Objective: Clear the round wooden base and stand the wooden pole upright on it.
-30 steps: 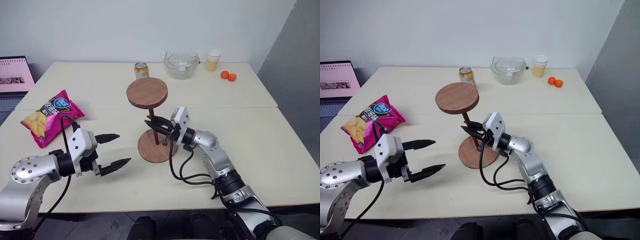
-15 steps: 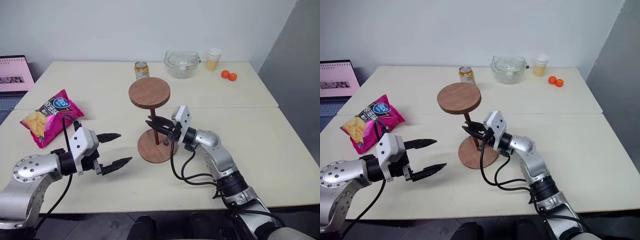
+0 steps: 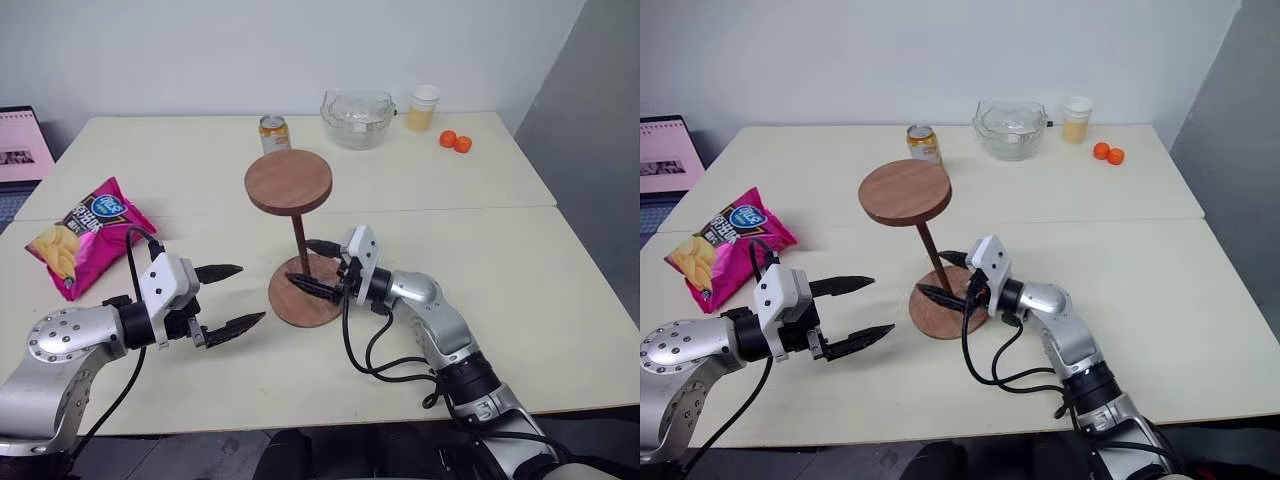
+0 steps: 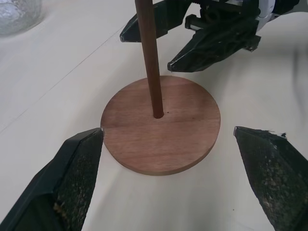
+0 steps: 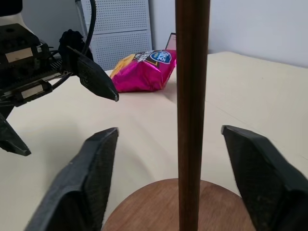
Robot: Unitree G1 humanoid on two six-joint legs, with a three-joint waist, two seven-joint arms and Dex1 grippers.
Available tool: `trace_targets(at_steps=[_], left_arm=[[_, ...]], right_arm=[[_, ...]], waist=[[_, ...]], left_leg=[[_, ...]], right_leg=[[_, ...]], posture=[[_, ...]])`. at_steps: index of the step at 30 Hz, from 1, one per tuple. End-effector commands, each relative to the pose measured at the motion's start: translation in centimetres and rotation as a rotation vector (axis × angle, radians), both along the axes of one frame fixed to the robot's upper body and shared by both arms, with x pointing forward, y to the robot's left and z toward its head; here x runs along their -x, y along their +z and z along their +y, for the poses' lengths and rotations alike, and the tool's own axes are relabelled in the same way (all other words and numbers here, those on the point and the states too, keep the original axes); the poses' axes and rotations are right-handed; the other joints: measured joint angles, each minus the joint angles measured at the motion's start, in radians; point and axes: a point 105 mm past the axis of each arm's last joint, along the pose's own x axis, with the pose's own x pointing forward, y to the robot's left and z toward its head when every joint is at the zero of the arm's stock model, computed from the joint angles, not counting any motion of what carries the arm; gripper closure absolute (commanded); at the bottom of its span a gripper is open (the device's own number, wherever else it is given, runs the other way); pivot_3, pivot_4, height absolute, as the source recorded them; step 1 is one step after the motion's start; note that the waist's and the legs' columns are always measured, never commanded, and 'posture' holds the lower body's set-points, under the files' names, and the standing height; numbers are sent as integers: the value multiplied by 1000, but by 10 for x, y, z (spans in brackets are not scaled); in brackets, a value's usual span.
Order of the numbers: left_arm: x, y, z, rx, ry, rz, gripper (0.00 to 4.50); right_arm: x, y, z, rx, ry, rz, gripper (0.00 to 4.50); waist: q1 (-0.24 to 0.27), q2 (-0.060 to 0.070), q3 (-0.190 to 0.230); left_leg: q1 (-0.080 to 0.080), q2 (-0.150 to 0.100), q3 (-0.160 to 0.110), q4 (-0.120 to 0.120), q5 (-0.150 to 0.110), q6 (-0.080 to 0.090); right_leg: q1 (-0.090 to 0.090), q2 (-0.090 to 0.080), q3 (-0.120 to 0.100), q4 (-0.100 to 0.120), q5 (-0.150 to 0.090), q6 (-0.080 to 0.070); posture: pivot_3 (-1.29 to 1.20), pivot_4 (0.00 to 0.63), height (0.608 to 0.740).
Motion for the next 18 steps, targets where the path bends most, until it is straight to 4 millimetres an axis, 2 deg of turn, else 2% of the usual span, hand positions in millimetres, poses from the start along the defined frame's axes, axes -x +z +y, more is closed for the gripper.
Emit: trace_targets(at_steps=[1, 3, 7, 10, 13, 18], left_arm=[[-4, 9, 3, -37, 21, -30, 0], [-8, 9, 10, -83, 60, -30, 0], [-14, 16, 22, -203, 141, -84, 0], [-16, 18, 26, -218, 158, -86, 0], [-16, 20, 30, -219, 164, -88, 0], [-17, 28, 42, -209, 191, -88, 0]], right_arm=[[7, 13, -5, -2, 34, -54, 32], [8, 14, -13, 41, 39, -71, 32], [7, 20, -51, 197, 17, -143, 32], [8, 28, -80, 282, -2, -168, 32], [9, 37, -101, 329, -17, -180, 32], [31, 49, -149, 464, 25, -180, 32]], waist=[[0, 0, 0], [0, 0, 0], [5, 0, 4], [5, -1, 9], [4, -2, 13], [7, -2, 18]], left_leg=[[0, 0, 0, 0, 0, 0], [0, 0, 0, 0, 0, 0], [-1, -1, -1, 0, 0, 0], [-1, -2, -1, 0, 0, 0], [-1, -1, -1, 0, 0, 0], [-2, -1, -1, 0, 0, 0]], right_leg=[[0, 0, 0, 0, 0, 0], [0, 0, 0, 0, 0, 0], [0, 0, -1, 0, 0, 0], [0, -1, -1, -1, 0, 0], [0, -1, -2, -1, 0, 0], [0, -1, -2, -1, 0, 0]], posture=[[0, 150, 740], [0, 150, 740], [0, 150, 740], [0, 150, 740], [0, 150, 740], [0, 150, 740]])
